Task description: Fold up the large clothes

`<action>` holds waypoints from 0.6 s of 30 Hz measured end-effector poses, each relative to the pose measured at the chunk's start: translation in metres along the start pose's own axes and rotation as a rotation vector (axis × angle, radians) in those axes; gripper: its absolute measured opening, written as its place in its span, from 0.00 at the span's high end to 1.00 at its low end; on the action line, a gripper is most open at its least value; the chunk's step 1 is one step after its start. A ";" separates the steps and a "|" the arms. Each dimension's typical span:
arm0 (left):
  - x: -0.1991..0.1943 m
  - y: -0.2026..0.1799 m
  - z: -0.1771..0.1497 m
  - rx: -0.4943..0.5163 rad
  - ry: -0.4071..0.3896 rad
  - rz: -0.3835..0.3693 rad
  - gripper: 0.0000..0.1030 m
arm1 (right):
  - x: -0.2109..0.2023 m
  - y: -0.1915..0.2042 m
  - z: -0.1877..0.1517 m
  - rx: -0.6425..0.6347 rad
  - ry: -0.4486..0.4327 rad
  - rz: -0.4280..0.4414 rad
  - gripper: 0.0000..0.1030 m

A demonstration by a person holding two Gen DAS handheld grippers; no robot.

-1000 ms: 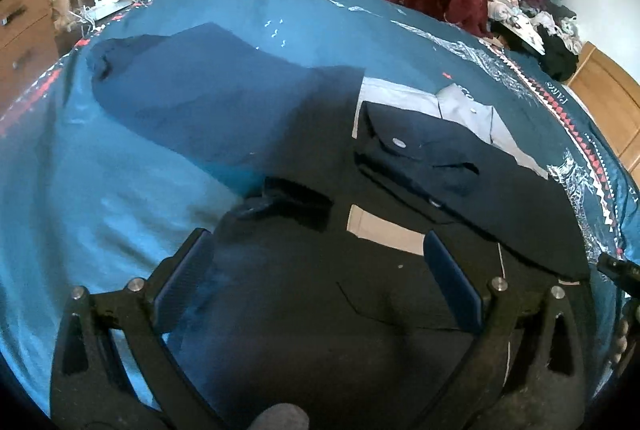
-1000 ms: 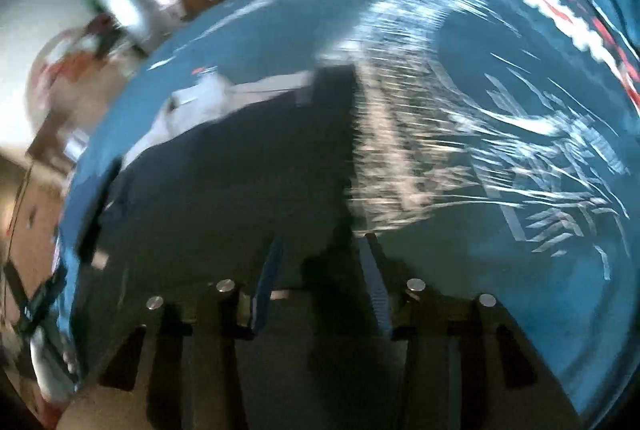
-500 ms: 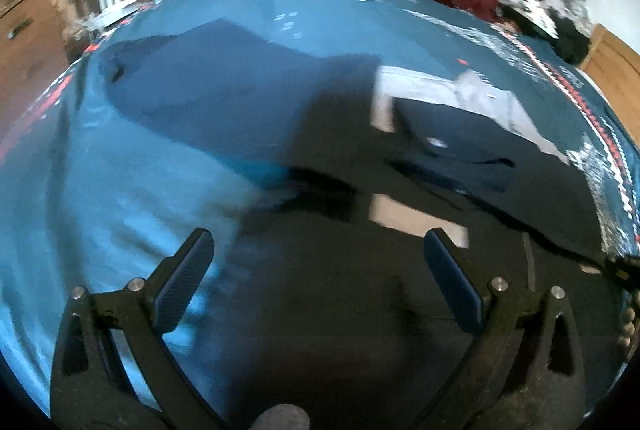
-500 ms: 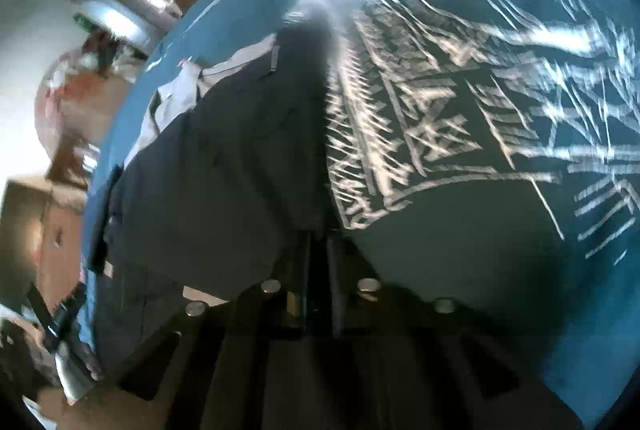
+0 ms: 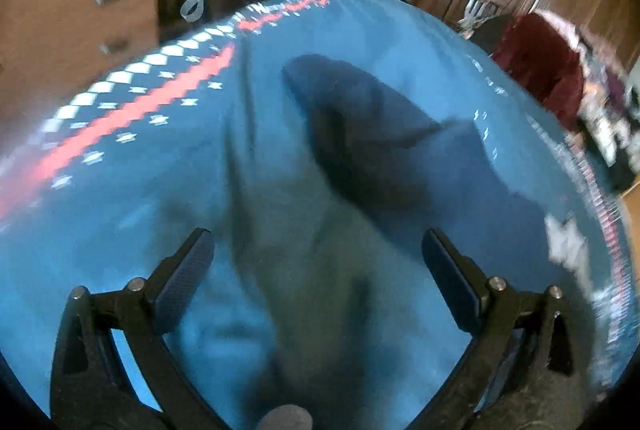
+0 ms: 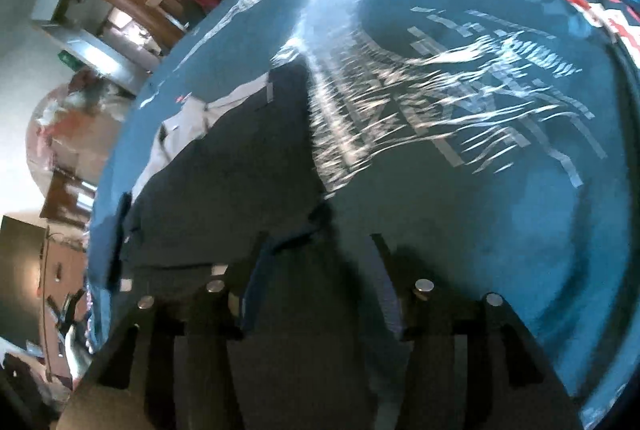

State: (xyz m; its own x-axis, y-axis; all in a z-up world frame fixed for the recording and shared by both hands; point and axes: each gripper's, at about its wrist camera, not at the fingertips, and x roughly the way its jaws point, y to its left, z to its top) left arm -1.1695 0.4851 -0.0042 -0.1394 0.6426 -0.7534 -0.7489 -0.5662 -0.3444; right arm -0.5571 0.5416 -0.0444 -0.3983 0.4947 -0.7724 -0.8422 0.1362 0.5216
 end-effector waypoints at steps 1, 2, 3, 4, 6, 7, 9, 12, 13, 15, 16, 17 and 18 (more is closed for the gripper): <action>0.009 -0.001 0.008 -0.003 0.006 -0.017 0.05 | 0.004 0.009 -0.001 -0.013 0.007 -0.001 0.47; 0.021 -0.002 0.017 -0.009 0.013 -0.027 0.07 | 0.007 0.016 -0.002 -0.026 0.014 -0.001 0.47; 0.029 -0.002 0.021 -0.018 0.018 -0.027 0.08 | 0.010 0.024 -0.003 -0.039 0.022 0.005 0.47; 0.038 -0.001 0.028 -0.034 0.023 -0.022 0.08 | 0.014 0.030 -0.004 -0.047 0.028 0.010 0.47; 0.063 0.003 0.037 -0.090 0.052 0.022 0.10 | 0.019 0.041 -0.006 -0.058 0.036 0.019 0.47; 0.070 0.007 0.039 -0.103 0.053 0.028 0.10 | 0.021 0.045 -0.007 -0.064 0.041 0.023 0.47; 0.079 0.009 0.045 -0.095 0.023 0.061 0.12 | 0.022 0.049 -0.010 -0.068 0.048 0.020 0.47; 0.084 -0.004 0.057 -0.020 -0.019 0.078 0.77 | 0.023 0.053 -0.015 -0.067 0.053 0.016 0.47; 0.084 -0.009 0.061 -0.002 -0.018 0.068 0.92 | 0.022 0.054 -0.016 -0.068 0.051 0.016 0.47; 0.070 -0.024 0.067 0.029 -0.039 0.057 0.95 | 0.020 0.056 -0.018 -0.075 0.044 0.019 0.51; 0.060 -0.037 0.068 0.042 -0.059 0.021 0.97 | 0.019 0.058 -0.019 -0.082 0.037 0.020 0.53; 0.042 -0.057 0.064 0.069 -0.084 -0.066 0.97 | 0.018 0.059 -0.018 -0.087 0.035 0.026 0.56; 0.025 -0.082 0.060 0.094 -0.102 -0.189 0.97 | 0.018 0.060 -0.017 -0.085 0.032 0.038 0.56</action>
State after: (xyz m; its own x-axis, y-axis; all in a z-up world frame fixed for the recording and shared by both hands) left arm -1.1501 0.5785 0.0392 -0.0519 0.7844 -0.6181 -0.8241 -0.3833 -0.4172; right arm -0.6209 0.5435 -0.0331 -0.4410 0.4703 -0.7644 -0.8535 0.0435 0.5192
